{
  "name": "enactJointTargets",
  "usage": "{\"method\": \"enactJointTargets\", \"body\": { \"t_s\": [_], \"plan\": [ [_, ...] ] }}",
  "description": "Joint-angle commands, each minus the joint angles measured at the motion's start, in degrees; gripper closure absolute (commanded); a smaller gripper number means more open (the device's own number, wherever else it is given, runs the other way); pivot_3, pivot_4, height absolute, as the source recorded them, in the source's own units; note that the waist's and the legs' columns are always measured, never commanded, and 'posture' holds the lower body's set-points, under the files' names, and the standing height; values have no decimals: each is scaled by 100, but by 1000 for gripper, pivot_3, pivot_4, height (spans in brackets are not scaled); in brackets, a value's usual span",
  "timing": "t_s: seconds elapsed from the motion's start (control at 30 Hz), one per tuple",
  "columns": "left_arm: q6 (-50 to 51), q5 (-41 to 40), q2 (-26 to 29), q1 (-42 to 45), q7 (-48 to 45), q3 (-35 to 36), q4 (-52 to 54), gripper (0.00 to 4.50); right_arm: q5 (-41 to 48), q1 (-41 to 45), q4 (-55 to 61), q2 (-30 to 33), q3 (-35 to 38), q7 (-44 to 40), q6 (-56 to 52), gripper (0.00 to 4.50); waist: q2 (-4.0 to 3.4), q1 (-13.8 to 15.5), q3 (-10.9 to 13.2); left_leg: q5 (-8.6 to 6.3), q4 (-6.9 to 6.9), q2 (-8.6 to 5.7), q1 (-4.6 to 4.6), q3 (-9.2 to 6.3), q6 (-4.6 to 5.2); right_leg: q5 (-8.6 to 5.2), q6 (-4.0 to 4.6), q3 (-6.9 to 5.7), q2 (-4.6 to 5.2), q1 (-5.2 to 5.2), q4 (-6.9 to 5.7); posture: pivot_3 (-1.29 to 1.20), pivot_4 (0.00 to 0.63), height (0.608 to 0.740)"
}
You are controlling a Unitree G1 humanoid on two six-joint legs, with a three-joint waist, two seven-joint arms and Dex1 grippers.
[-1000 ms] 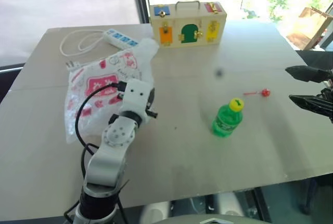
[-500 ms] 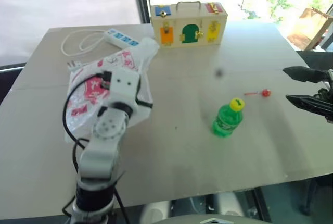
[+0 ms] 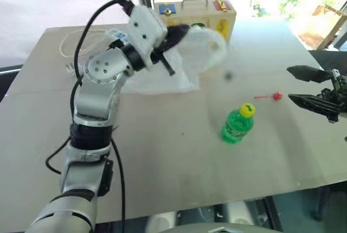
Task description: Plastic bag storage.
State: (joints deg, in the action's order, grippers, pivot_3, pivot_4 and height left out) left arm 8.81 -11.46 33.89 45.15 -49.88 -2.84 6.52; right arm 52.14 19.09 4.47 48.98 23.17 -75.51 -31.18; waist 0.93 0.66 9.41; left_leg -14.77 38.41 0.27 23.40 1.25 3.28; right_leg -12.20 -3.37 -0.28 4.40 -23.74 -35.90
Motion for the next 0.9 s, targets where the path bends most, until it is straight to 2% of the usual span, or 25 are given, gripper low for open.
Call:
{"method": "enactJointTargets", "body": {
  "t_s": [0.03,0.2,0.27,0.4,0.7,0.9],
  "plan": [
    [-361,-236,316,-112,-561,197,-146,4425,119,-146,369,-61,172,152,3,0,-1,7,1,0,0,2,1,-3,1,0,0,-1,-3,0,0,0,150,740],
    [-216,-596,524,-811,-794,416,95,4425,29,-566,709,-114,115,296,7,0,-2,8,1,-1,10,4,11,-7,2,3,-6,-1,-2,0,0,0,150,740],
    [-143,-761,529,-1226,-792,517,332,4425,-393,-806,732,0,-77,331,147,0,-1,9,1,-1,17,3,17,-8,2,7,-12,-1,-1,-2,1,0,150,740],
    [66,-891,393,-1635,-366,733,518,4425,-728,-1040,760,194,-339,244,106,0,-5,19,5,-1,39,3,28,-13,3,10,-17,-4,0,-3,0,0,150,740],
    [506,-1310,-185,-1630,586,1048,918,4425,-1664,-793,793,-114,-1377,901,286,0,-4,13,5,-1,69,6,28,-14,4,17,-25,-3,-4,3,-9,0,150,740],
    [717,-1440,-335,-1737,907,1091,1134,4425,-1653,-683,1023,-373,-1700,1078,125,0,-4,14,5,-1,69,4,31,-15,3,17,-26,-2,-5,2,-8,0,150,740]
  ]
}}
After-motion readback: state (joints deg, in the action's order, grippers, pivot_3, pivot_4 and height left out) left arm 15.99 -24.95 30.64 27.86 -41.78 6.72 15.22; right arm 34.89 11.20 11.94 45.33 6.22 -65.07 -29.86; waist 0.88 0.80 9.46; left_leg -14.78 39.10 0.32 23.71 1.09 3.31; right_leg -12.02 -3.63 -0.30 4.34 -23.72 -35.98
